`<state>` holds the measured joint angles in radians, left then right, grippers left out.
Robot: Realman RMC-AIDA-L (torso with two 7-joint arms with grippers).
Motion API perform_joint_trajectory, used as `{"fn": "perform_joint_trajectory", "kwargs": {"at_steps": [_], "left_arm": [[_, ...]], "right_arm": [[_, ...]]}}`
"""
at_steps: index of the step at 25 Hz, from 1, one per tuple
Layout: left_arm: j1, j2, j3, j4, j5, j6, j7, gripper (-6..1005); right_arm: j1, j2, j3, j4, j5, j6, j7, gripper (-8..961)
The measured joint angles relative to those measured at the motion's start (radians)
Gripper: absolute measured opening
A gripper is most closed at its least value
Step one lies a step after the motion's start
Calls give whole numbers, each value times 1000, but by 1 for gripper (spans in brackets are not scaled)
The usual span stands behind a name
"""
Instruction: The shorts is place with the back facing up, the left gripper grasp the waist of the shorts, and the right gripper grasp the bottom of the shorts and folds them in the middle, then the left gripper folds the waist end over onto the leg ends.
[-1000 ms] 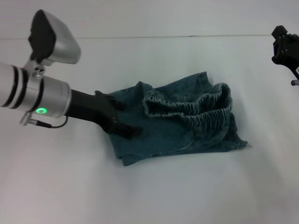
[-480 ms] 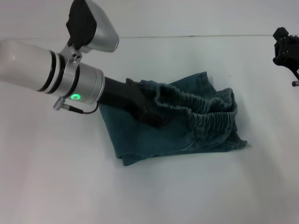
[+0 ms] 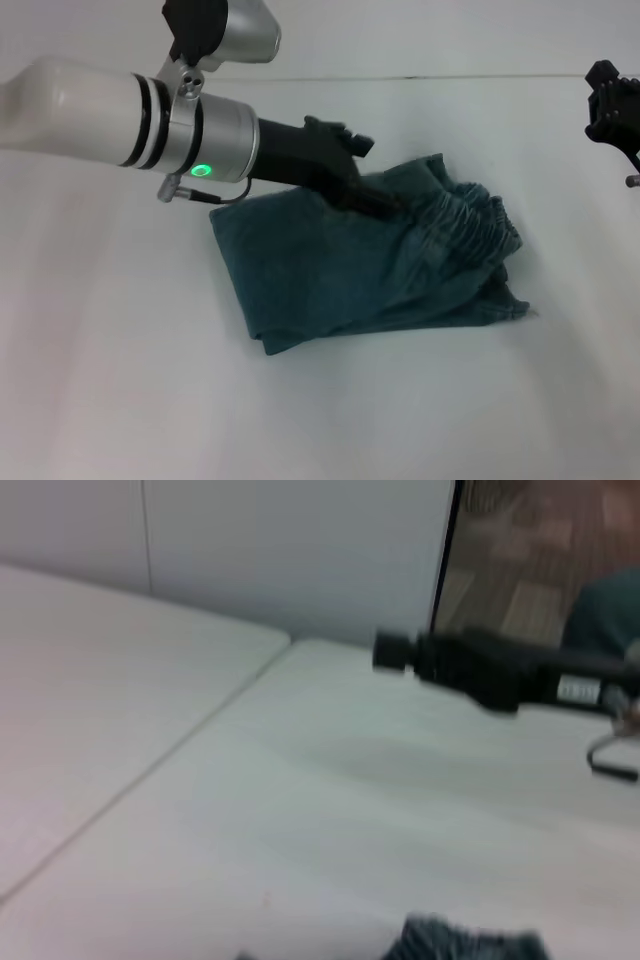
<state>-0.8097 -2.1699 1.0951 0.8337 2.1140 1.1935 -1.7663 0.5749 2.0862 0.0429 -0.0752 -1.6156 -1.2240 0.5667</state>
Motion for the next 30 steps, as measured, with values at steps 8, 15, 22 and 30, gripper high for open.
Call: {"fn": "perform_joint_trajectory", "kwargs": {"at_steps": [8,15,22,30], "left_arm": [[121,1,-10,67,-186,27,51,937],[296,1,-49,179,-221,138,47,937],[404,-1,-188,189,-213,256,61,936],[495,-1,-256,195,-192,356,95,934]], "right_arm": [[-4,-3,-115,-145,-41,-20,232,28],[-24,-47,-404,-339,-61,-110,552,71],[-68,-126,-623,-517,-68,-333,749,114],[-83,-141,-639,-659,-266,-457,838,221]]}}
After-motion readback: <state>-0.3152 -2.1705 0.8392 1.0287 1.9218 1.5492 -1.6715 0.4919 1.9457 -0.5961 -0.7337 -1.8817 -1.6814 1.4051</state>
